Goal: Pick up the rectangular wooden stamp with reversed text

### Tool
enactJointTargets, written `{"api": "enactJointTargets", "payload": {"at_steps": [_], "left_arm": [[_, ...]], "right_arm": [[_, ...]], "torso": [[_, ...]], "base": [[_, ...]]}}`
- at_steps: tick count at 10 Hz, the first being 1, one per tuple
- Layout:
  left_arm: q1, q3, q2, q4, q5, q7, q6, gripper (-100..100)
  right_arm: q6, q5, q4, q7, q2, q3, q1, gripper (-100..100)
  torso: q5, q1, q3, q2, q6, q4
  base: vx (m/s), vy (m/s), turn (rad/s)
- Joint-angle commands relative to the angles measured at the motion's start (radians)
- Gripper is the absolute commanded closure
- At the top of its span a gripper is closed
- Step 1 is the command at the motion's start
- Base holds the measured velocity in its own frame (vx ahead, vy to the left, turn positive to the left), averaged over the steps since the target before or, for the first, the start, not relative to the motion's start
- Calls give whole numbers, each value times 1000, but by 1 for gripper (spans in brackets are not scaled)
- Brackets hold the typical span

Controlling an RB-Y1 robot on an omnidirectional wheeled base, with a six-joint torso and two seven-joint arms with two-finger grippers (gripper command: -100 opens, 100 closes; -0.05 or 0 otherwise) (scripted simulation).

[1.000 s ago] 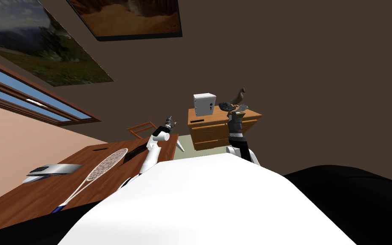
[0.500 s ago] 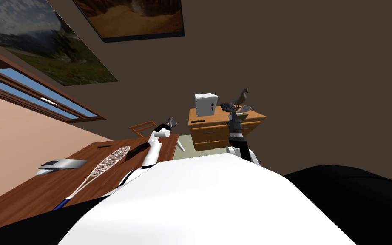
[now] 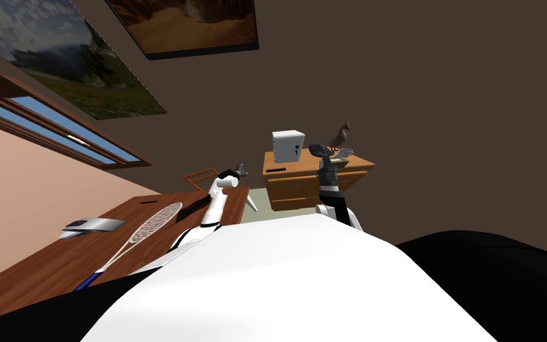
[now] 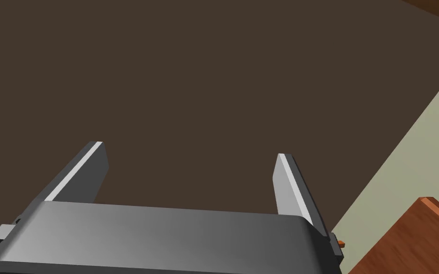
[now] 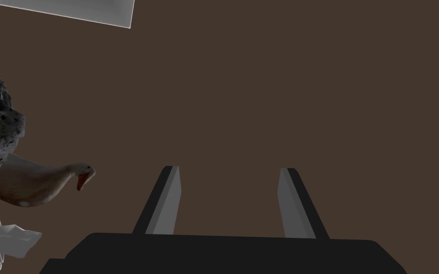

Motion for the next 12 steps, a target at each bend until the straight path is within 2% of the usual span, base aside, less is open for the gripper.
{"api": "enactJointTargets", "payload": {"at_steps": [1,2,3,5,6,8,9,11,12], "left_arm": [[-24,-1,0,22,1,-1,50,-100],[-24,-1,0,22,1,-1,64,-100],[-70,-2,3,67,9,-3,102,-100],[-80,-2,3,73,9,-3,143,-100],[-123,-3,6,116,16,-6,180,-100],[-136,-3,6,121,16,-6,222,-100],[-183,-5,8,169,22,-9,257,-100],[-193,-5,8,169,22,-9,300,-100],[-240,-6,9,214,28,-13,337,-100]], "right_arm": [[0,0,0,0,0,0,0,0],[0,0,0,0,0,0,0,0],[0,0,0,0,0,0,0,0],[0,0,0,0,0,0,0,0],[0,0,0,0,0,0,0,0],[0,0,0,0,0,0,0,0],[0,0,0,0,0,0,0,0],[0,0,0,0,0,0,0,0],[0,0,0,0,0,0,0,0]], "torso": [[0,0,0,0,0,0],[0,-1,0,0,0,0],[0,0,0,0,0,0],[0,-1,0,1,0,0],[0,0,0,1,0,0],[0,-1,0,0,0,0],[0,0,0,1,0,0],[0,-1,0,0,0,0],[0,0,0,1,0,0]], "base": [[24,-49,54],[13,-27,-1],[13,-47,79],[9,-38,27],[15,-46,73],[13,-43,27],[24,-50,65],[12,-41,31],[12,-54,64]]}}
